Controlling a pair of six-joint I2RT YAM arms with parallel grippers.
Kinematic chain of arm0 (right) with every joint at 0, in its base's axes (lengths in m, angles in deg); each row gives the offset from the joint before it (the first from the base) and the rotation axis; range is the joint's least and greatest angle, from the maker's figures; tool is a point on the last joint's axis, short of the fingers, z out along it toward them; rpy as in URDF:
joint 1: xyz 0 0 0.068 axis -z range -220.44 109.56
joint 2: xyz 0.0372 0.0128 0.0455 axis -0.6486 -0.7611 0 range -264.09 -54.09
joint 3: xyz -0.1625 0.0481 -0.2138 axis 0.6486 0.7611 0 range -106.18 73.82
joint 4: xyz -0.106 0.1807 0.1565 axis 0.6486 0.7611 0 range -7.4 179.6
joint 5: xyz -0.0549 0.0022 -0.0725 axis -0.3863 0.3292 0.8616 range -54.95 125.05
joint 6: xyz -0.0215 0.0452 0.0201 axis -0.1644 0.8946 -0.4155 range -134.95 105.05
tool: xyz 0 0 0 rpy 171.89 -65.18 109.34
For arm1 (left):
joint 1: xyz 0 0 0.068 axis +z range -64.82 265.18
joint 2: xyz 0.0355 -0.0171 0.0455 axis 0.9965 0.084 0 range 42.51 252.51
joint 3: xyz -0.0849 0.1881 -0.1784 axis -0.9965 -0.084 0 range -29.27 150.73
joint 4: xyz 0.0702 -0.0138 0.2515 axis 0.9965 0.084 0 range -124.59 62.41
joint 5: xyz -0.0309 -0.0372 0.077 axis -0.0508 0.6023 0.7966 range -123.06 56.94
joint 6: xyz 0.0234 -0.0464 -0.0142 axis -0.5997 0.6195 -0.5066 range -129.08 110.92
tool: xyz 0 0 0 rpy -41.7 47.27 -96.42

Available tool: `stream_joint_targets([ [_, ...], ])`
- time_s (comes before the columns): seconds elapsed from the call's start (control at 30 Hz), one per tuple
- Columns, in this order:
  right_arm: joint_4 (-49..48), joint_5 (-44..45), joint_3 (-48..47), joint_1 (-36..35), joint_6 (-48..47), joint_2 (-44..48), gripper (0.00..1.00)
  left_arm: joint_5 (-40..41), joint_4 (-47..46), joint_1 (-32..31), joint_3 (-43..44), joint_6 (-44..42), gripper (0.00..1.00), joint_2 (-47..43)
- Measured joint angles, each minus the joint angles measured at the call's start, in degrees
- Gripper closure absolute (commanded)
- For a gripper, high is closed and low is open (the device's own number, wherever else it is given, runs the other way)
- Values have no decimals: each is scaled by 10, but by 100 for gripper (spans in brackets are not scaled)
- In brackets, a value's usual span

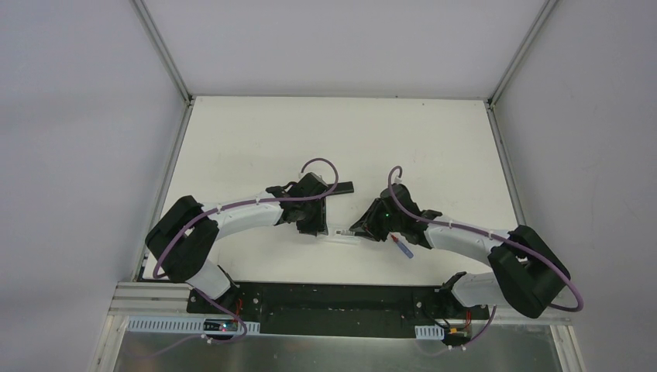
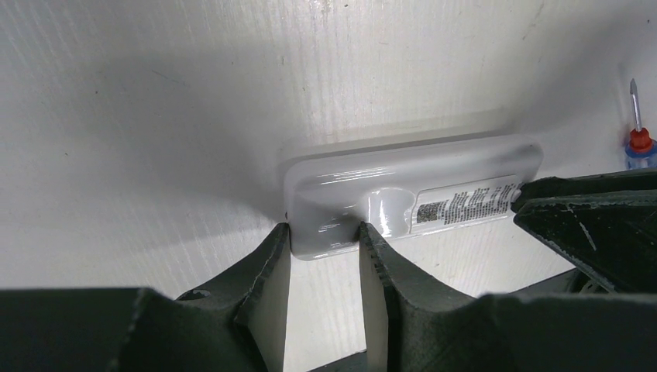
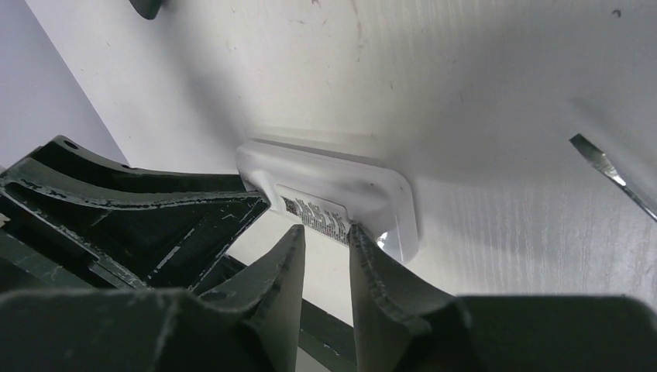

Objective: Unload the batteries from the remote control

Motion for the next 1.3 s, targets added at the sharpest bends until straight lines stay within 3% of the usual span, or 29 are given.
stream_joint_targets([
  [0.53, -57, 1, -3, 26, 14, -18, 72, 12, 21, -7, 6, 14, 73, 0],
  [0.77, -149, -11, -47, 21, 33, -18, 71, 14, 21, -11, 14, 13, 72, 5],
  [1.03, -124, -1, -71, 29, 23, -42, 69, 20, 23, -12, 15, 13, 69, 6],
  [1.13, -75, 4, -94, 38, 7, -57, 63, 23, 24, -16, 15, 12, 61, 2],
  [1.3, 48, 47, -143, 45, -35, -45, 37, 23, 28, -21, 2, 7, 49, -8],
])
